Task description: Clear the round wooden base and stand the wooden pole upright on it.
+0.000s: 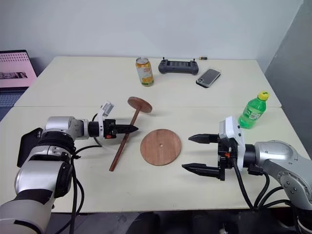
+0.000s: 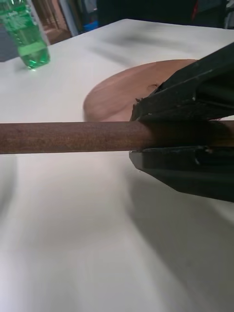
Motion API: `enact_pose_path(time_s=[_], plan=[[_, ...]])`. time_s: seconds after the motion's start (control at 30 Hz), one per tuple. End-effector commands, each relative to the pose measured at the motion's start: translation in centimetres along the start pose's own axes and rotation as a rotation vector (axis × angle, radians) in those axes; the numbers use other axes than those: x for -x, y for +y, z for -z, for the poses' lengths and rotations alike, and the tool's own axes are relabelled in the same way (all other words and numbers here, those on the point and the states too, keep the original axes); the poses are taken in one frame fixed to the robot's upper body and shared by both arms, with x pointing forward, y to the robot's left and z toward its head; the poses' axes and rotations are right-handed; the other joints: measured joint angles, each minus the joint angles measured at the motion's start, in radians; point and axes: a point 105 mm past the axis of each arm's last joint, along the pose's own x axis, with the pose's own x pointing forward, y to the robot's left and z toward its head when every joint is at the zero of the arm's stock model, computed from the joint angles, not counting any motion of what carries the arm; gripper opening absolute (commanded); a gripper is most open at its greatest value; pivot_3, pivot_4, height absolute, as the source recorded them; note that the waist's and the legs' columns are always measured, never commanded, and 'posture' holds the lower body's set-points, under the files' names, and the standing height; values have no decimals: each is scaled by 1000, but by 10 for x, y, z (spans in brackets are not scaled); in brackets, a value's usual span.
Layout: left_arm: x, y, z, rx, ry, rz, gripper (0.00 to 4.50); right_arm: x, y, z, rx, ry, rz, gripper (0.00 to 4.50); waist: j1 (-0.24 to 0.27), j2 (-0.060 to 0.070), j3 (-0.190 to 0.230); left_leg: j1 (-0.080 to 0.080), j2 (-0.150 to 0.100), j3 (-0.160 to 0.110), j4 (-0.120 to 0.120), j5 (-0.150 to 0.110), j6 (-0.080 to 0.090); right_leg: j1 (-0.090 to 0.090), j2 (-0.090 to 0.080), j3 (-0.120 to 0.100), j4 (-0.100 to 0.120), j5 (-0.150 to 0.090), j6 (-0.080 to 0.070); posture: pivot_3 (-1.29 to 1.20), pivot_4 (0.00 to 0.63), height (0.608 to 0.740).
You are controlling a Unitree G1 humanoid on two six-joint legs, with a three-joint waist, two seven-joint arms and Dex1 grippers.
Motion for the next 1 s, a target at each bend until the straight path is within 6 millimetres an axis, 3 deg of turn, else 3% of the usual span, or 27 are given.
enact_pose_path(time_s=[0.03,0.07,0.2,0.33,0.5,0.7,1.0], plan=[[15,-20,-33,-130,-131,36,289,3,2,-8,54,-6,5,4500,0,0,0,0,0,0,0,0,0,0,0,0,0,0,0,0,150,740],[16,-23,-36,-150,-149,42,289,4,2,-8,55,-5,6,4500,1,0,0,0,0,0,0,0,0,0,0,0,0,0,0,0,150,740],[26,-77,-78,-428,-398,101,289,7,-2,-10,73,4,23,4500,2,0,0,-1,0,-1,1,1,-2,0,0,0,0,0,0,0,150,740],[27,-114,-68,-677,-507,142,289,8,-7,-9,101,20,48,4500,5,0,0,-1,0,0,1,2,-4,0,-1,0,-1,0,0,0,150,740],[19,-120,-47,-831,-548,101,289,6,-13,-3,139,41,79,4500,4,0,0,1,0,2,1,3,-5,1,-1,2,0,1,1,0,150,740],[1,-127,-36,-924,-645,63,289,0,-15,5,175,52,103,4500,11,-1,0,0,0,2,1,3,-5,1,-1,2,-1,1,1,0,150,740],[-10,-137,-32,-823,-684,120,289,-7,-9,10,153,24,109,4500,11,-1,0,1,0,2,1,2,-4,2,-1,2,-1,1,2,0,150,740]])
